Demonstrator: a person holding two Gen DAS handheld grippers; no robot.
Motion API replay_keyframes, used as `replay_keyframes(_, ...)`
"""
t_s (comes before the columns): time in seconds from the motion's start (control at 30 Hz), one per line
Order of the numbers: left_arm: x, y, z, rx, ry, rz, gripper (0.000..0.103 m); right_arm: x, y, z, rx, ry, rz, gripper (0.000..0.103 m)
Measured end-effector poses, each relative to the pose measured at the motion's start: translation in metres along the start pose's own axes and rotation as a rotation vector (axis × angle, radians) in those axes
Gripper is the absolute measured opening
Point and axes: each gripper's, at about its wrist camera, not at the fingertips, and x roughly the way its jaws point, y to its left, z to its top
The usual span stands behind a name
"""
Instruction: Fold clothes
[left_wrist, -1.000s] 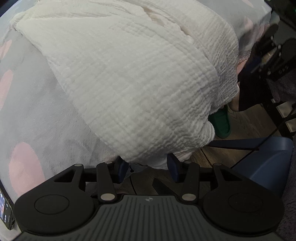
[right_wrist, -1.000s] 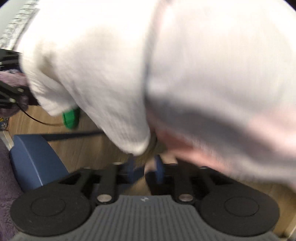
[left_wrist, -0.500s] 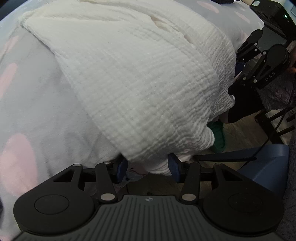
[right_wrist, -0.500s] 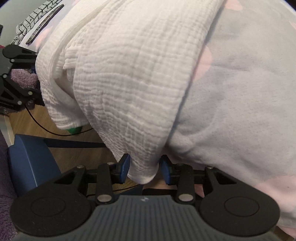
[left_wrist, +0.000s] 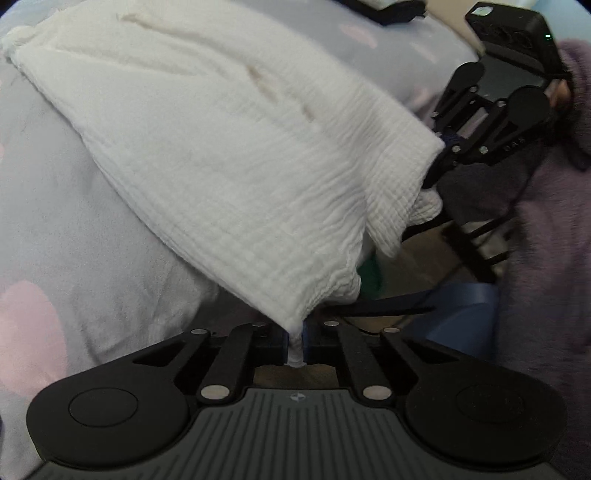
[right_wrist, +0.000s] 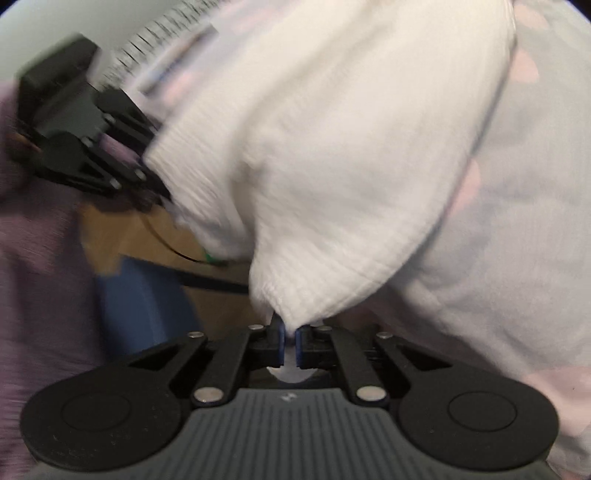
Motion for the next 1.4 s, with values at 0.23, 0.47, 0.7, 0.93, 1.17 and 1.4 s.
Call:
replay_keyframes(0.23,-0.068,0.020,0.014,-0.109,-0.213,-0.160,0.004,-0.100,0.004,0.036,0.019,-0.257,0.215,0.006)
replay_keyframes(0.47,-0.104,0.064,0.045,-0.252,-0.406,-0.169,0.004,-0.093,-0.001,0.072,0.103,-0.469,0.204,0.006)
replay_keyframes(0.7,-0.105,0.138,0.099,-0.377,-0.420,-0.079,0.004,-0.104,-0.040,0.138,0.239,-0.512,0.093,0.006)
replay_keyframes(0.93,-0.057,0.187,0.123,-0.542,-0.375,-0.029,0.004,-0.049,-0.086,0.182,0.381,-0.426,-0.010,0.006)
replay_keyframes(1.17,-0.019,0.197,0.128,-0.636,-0.331,-0.011,0.009,-0.025,-0.116,0.199,0.510,-0.398,-0.036,0.029)
replay_keyframes(1.4,-0.048,0.190,0.122,-0.673,-0.406,-0.025,0.050,-0.038,-0.106,0.197,0.505,-0.410,-0.049,0.071)
